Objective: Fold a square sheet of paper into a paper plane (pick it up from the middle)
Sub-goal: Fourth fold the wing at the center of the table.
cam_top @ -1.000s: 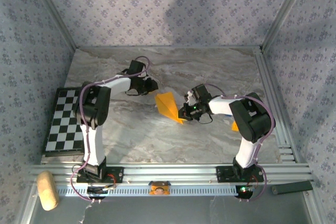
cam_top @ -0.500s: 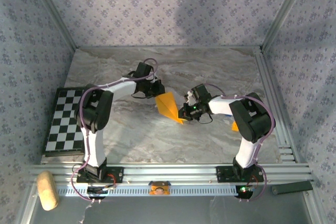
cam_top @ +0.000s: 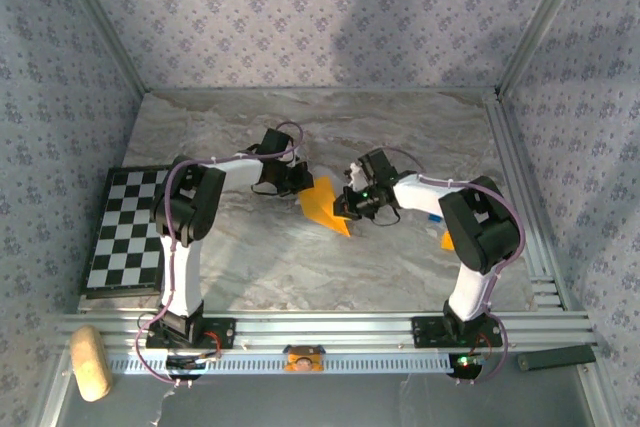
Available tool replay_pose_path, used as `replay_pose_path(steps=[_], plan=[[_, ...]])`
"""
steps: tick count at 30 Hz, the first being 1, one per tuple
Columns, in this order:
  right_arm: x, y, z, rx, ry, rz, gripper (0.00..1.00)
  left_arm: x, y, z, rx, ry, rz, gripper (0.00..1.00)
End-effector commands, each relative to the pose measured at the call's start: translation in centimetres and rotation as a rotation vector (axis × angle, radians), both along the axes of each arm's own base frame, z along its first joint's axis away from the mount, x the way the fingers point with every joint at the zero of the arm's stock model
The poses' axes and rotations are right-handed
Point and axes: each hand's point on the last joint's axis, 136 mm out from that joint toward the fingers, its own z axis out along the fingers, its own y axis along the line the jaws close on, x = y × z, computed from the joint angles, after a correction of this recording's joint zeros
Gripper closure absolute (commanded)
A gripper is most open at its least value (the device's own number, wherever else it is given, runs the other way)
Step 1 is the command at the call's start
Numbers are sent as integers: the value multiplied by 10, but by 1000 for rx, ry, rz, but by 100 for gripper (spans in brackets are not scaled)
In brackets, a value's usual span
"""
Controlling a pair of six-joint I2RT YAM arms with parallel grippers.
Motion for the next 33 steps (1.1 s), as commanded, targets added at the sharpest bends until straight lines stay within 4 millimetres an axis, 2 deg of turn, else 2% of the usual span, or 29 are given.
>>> replay_pose_path(steps=[1,6,12,22,25,29,33], plan=[[6,17,6,27,-4,59,97,-17,18,-33,102,62,4,96],[15,22,-15,-16,38,61,97,-16,18,-33,108,61,1,96],[0,8,-42,-67,104,46,97,-17,20,-38,117,69,-1,97],[-23,-13,-31,-64,90,16,94,-18,23,-41,123,79,-1,97],[-27,-20,-22,-55,71,-4,93,-19,22,-40,117,83,-6,97],[-30,-33,-10,-60,39,-69,87,-19,17,-30,90,76,-10,97],[-39,-47,-15,-70,90,-135,82,-19,16,-27,85,84,-8,97]])
